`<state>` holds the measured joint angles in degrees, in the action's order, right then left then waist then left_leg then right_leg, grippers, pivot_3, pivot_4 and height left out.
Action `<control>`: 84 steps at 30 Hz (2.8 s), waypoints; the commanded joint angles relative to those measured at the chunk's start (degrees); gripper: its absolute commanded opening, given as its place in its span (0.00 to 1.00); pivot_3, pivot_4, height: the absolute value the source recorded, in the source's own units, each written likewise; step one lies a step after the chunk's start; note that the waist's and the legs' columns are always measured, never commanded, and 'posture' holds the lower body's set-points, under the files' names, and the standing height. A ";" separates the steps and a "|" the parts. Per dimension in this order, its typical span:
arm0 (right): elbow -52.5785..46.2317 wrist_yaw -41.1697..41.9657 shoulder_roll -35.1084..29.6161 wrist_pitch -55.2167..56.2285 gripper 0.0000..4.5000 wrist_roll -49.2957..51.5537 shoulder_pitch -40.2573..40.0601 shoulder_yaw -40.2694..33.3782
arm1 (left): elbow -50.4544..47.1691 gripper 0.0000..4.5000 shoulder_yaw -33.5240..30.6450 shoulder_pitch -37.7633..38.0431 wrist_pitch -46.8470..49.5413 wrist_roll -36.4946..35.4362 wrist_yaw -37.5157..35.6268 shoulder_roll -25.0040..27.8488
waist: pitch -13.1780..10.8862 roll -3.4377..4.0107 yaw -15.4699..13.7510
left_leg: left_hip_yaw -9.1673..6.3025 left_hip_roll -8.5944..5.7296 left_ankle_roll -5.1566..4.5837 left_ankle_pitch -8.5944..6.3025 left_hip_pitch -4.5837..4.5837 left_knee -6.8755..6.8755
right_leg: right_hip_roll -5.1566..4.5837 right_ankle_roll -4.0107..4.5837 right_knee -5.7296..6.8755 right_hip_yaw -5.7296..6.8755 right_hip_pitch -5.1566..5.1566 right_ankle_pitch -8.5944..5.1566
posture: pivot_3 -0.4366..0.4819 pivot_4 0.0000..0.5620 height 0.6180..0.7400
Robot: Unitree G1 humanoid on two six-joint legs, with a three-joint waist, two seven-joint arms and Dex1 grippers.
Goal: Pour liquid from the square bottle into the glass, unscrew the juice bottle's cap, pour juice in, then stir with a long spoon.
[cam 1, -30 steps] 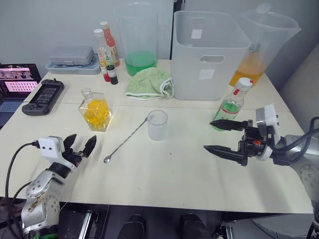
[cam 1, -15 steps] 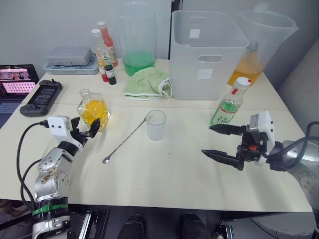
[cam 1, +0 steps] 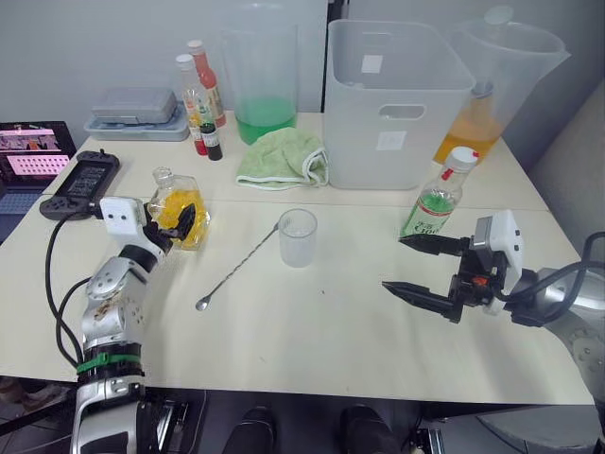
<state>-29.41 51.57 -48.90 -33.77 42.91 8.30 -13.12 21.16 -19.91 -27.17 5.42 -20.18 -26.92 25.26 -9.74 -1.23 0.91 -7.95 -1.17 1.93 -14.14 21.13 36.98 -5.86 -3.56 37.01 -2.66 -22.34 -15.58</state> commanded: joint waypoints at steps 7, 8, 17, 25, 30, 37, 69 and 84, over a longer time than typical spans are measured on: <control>-2.70 -2.26 -0.28 0.09 1.00 0.19 0.78 -1.24 | 4.36 0.63 1.19 -3.76 -2.58 2.21 0.78 0.32 | 0.00 -0.01 -0.22 | 0.00 -0.01 0.00 0.00 0.01 0.01 | -0.01 -0.01 0.01 0.00 -0.01 0.00 | 0.48 0.27 1.00; -2.78 -2.43 -0.26 0.05 1.00 0.26 0.79 -1.18 | 4.40 0.63 1.15 -3.74 -2.78 2.32 0.90 0.43 | 0.00 -0.01 -0.22 | 0.00 -0.01 0.00 0.00 0.01 0.01 | -0.01 -0.01 0.01 0.00 0.00 0.00 | 0.48 0.27 1.00; -2.56 -2.19 -0.07 0.03 1.00 0.82 1.04 -0.58 | -3.59 0.63 -0.17 -0.78 -3.32 -1.37 -5.31 2.48 | -0.04 -0.07 -0.01 | -0.01 0.00 0.01 0.01 0.06 0.00 | 0.00 -0.01 0.00 0.00 -0.06 0.01 | 0.48 0.27 1.00; -1.84 -1.66 0.18 0.18 1.00 0.84 1.61 0.13 | -17.24 0.63 -1.09 5.34 4.93 -11.46 -19.92 8.77 | -0.11 -0.23 0.13 | -0.04 0.02 0.16 0.11 0.91 0.08 | 0.00 0.03 0.15 0.03 -0.97 0.03 | 0.48 0.27 1.00; -1.07 -1.35 0.69 0.75 1.00 0.11 1.58 0.84 | -22.93 0.63 1.57 8.92 10.77 -16.41 -33.50 14.58 | -0.14 -0.28 0.14 | -0.04 0.02 0.18 0.12 0.91 0.08 | 0.00 0.04 0.13 0.04 -0.94 0.04 | 0.48 0.27 1.00; -2.32 -2.11 1.22 0.35 1.00 0.23 -0.22 0.00 | -28.20 0.63 9.29 8.74 16.42 -18.73 -43.36 15.82 | -0.15 -0.28 0.06 | -0.03 0.03 0.18 0.12 0.86 0.08 | 0.01 0.04 0.14 0.04 -0.88 0.04 | 0.48 0.27 1.00; -9.63 -8.89 0.65 -1.95 1.00 3.50 -6.19 -4.24 | -22.70 0.99 23.94 1.44 11.07 -8.70 -49.97 10.31 | -0.14 -0.27 0.13 | -0.03 0.10 0.14 0.14 0.68 0.32 | 0.13 0.10 0.25 0.00 -0.67 0.14 | 0.48 0.27 1.00; -9.33 -8.89 1.03 -1.32 1.00 2.94 -5.51 -2.90 | -27.31 0.63 25.19 2.79 13.76 -7.28 -46.72 11.45 | -0.14 -0.27 0.19 | -0.03 0.10 0.14 0.14 0.63 0.35 | 0.14 0.10 0.34 -0.02 -0.67 0.14 | 0.48 0.27 1.00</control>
<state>-37.40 42.57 -47.75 -35.62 45.71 2.01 -15.37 -5.40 5.50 -24.69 19.77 -27.73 -73.33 36.23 -9.89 -1.49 1.10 -7.98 -1.07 2.07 -14.00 21.75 37.33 -5.71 -3.46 37.35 -2.69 -23.00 -15.44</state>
